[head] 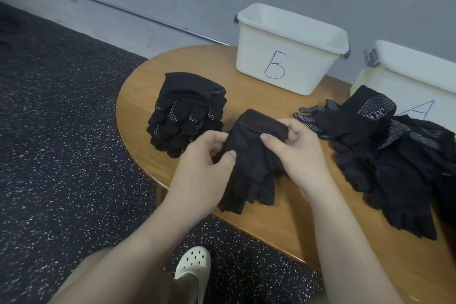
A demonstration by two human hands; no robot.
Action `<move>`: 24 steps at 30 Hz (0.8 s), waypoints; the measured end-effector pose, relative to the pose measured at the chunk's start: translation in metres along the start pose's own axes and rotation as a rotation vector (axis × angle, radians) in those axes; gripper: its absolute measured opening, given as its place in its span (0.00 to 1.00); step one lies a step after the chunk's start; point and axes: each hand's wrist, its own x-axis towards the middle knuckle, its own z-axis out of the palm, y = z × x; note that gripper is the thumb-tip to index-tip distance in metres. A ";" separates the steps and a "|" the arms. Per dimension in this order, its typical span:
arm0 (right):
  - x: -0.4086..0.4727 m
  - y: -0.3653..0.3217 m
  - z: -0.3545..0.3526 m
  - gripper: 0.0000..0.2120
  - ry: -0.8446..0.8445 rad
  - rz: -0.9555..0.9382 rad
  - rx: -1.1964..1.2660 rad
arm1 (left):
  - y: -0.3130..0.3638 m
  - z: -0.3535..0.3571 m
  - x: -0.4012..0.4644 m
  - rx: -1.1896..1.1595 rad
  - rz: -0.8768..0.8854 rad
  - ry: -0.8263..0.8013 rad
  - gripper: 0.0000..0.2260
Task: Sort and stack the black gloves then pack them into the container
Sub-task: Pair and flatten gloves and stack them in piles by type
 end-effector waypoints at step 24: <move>0.003 0.018 -0.006 0.08 -0.056 -0.104 -0.596 | -0.005 -0.018 -0.003 0.770 0.112 0.031 0.08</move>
